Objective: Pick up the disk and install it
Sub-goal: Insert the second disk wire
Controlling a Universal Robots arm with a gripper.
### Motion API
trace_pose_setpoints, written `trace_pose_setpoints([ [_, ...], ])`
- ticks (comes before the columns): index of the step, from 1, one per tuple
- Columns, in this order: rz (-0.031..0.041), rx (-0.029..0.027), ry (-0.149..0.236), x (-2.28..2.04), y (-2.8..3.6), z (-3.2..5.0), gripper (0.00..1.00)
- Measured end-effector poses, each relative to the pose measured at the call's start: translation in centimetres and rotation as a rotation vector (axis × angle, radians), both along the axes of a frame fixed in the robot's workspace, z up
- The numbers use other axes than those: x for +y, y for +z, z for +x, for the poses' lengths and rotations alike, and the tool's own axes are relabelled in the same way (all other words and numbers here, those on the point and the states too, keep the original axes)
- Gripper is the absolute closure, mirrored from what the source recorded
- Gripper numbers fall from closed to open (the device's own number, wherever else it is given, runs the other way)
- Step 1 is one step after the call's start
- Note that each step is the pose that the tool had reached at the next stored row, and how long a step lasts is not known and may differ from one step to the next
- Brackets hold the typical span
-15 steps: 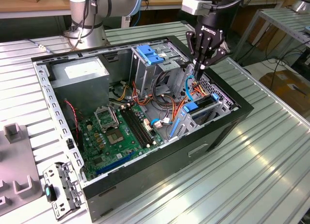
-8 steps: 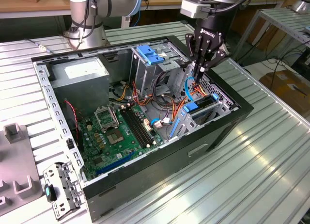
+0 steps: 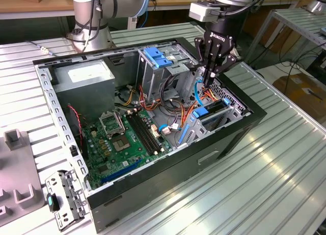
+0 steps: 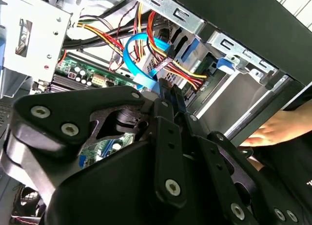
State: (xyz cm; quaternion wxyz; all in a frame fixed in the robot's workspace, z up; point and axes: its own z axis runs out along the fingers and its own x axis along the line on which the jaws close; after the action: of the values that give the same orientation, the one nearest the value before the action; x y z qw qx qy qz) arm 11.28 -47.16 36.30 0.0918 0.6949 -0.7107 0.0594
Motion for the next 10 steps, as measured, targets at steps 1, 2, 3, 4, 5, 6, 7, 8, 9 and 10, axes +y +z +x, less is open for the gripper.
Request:
trace_pose_setpoints([
  [1, 0.0, 0.0, 0.0, 0.0, 0.0, 0.0, 0.84],
  [2, 0.0004, -0.003, 0.0, 0.01, -0.05, -0.04, 0.84],
  [3, 0.0001, -0.012, 0.0, 0.0, -0.06, -0.26, 0.84],
  [4, 0.0001, -0.0203, 0.0, 0.0, -0.09, -0.76, 0.84],
  [5, 0.0, -0.0247, 0.001, 0.0, -0.12, -1.31, 0.84],
  [6, 0.0, -0.0257, 0.001, 0.0, -0.13, -1.56, 0.84],
  [7, 0.0001, -0.0266, 0.001, 0.0, -0.15, -1.85, 0.84],
  [8, 0.0001, -0.0271, 0.002, 0.0, -0.16, -2.09, 0.84],
  [9, 0.0, -0.0275, 0.003, -0.02, -0.17, -2.31, 0.84],
  [10, 0.0006, -0.0283, 0.004, -0.13, -0.19, -2.5, 0.84],
])
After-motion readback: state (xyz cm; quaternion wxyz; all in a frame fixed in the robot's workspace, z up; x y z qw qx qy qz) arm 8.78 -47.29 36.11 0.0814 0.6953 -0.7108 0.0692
